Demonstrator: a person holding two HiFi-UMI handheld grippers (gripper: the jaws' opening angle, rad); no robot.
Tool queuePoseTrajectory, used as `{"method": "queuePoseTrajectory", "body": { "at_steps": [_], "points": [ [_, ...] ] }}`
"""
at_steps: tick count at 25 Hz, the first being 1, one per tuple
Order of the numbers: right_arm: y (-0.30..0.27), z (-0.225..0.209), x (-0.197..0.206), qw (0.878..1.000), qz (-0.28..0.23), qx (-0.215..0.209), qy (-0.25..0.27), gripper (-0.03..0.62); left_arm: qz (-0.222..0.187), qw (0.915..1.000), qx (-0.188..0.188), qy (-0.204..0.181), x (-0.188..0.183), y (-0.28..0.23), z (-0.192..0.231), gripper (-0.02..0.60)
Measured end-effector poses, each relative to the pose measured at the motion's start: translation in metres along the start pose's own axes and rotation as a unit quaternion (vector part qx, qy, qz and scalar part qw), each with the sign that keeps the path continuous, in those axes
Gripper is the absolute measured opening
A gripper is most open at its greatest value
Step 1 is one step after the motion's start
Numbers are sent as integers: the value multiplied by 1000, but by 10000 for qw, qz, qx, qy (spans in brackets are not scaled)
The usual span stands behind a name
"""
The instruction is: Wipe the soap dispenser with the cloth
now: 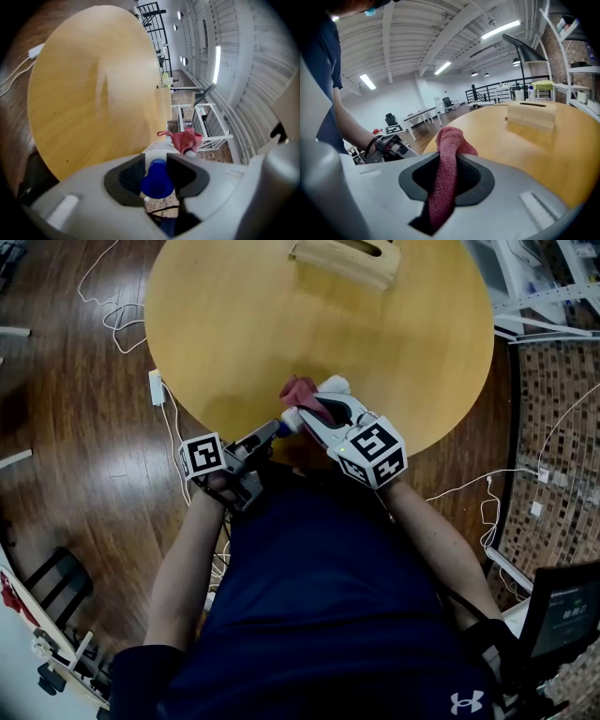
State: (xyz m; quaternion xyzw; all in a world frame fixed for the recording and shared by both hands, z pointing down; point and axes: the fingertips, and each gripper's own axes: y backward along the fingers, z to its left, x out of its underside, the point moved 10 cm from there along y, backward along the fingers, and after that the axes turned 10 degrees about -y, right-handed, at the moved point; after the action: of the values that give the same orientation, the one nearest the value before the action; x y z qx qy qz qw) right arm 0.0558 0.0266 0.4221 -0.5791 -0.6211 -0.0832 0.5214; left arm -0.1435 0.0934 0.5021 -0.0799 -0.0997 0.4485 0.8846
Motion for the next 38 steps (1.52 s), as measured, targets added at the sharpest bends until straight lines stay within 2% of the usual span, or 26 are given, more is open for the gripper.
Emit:
{"method": "queuePoseTrajectory", "body": {
  "at_steps": [7,16,19,22,24,29,32,33,35,36,37,38],
  "points": [
    [8,-32,-4,9992,-162,363,-95,77,-126,9999,-41,12,-3,3,7,144],
    [1,-38,-13,9980,-280,511,-257,77,-577,9972,-243,413,-5,5,16,144],
    [3,-14,-17,9990,-387,199,58,78,-676,9960,-273,525,-6,4,12,143],
    [0,20,-3,9981,-202,-274,520,78,-669,9962,-275,490,-5,1,13,143],
    [-5,28,5,9966,-90,-324,747,78,-659,9960,-357,483,-3,-1,15,143],
    [-11,0,4,9971,-99,99,742,78,-920,9910,-778,589,-6,0,27,146],
    [-14,-19,1,9974,-72,284,663,78,-934,9890,-1004,558,-9,0,29,147],
    [-15,-23,1,9973,-22,348,644,78,-927,9893,-1022,466,-10,1,28,149],
    [-17,-31,3,9970,104,508,572,78,-868,9905,-1062,-38,-14,5,19,221],
    [-18,-35,6,9970,144,572,505,77,-781,9891,-1143,-506,-16,8,12,249],
    [-17,-38,8,9970,171,614,429,77,-659,9834,-1277,-1112,-20,13,3,266],
    [-16,-41,10,9971,196,638,367,77,-523,9714,-1451,-1804,-23,18,-6,267]
  ]
}}
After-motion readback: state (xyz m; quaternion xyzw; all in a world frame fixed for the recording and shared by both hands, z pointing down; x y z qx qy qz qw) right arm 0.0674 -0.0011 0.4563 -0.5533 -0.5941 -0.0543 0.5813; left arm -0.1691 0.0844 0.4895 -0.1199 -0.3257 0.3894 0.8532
